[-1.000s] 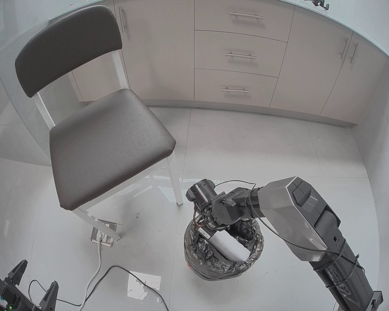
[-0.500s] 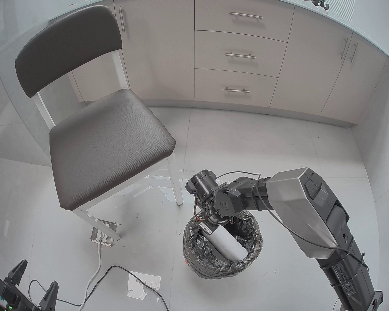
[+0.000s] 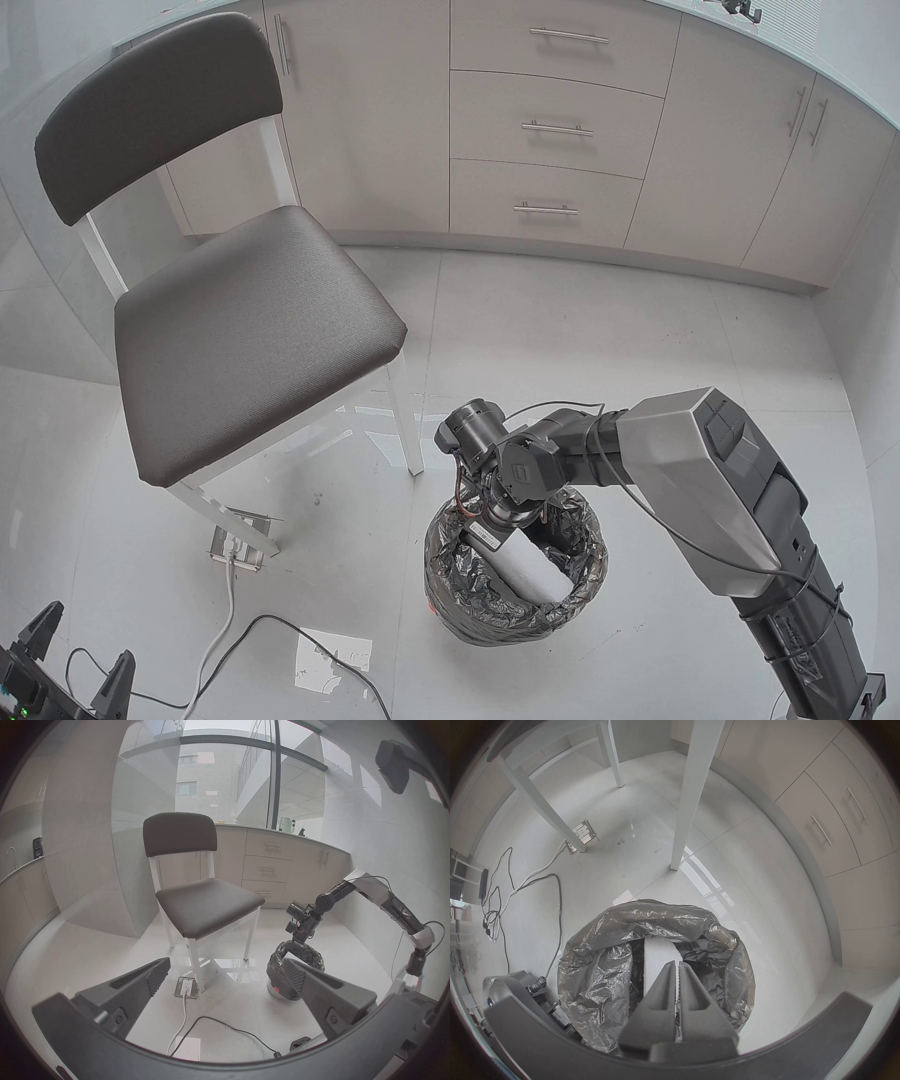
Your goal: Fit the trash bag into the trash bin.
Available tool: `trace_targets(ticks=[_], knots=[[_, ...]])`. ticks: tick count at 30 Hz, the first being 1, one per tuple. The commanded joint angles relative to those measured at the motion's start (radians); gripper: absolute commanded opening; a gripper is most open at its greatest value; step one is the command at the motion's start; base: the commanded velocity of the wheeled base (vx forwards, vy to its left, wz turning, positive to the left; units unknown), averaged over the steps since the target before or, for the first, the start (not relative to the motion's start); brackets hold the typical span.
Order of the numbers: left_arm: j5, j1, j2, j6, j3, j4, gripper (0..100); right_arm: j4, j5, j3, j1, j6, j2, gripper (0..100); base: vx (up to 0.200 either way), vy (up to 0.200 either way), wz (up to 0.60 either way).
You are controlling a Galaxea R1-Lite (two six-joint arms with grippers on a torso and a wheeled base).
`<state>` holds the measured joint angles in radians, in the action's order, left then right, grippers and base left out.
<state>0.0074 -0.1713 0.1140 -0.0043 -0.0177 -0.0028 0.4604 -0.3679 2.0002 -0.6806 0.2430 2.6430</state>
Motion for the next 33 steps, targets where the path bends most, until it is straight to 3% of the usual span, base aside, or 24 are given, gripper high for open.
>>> trace_targets(ticks=[1,9,14,33], knots=[[0.000,-0.001,0.001,0.000,0.018,0.000,100,0.001,0.000,0.000,0.001,-0.001,0.035,0,0.000,0.000,0.00],[0.000,-0.001,0.001,0.000,0.018,0.000,100,-0.005,0.000,0.000,0.010,-0.005,0.072,0,0.000,0.000,0.00],[0.000,-0.001,0.001,0.000,0.018,0.000,100,-0.106,-0.003,0.000,0.010,-0.005,0.117,0,0.000,0.000,0.00],[0.000,0.001,0.001,0.000,0.018,0.000,100,-0.201,-0.013,0.000,0.026,-0.007,0.195,0,0.000,0.000,0.00]])
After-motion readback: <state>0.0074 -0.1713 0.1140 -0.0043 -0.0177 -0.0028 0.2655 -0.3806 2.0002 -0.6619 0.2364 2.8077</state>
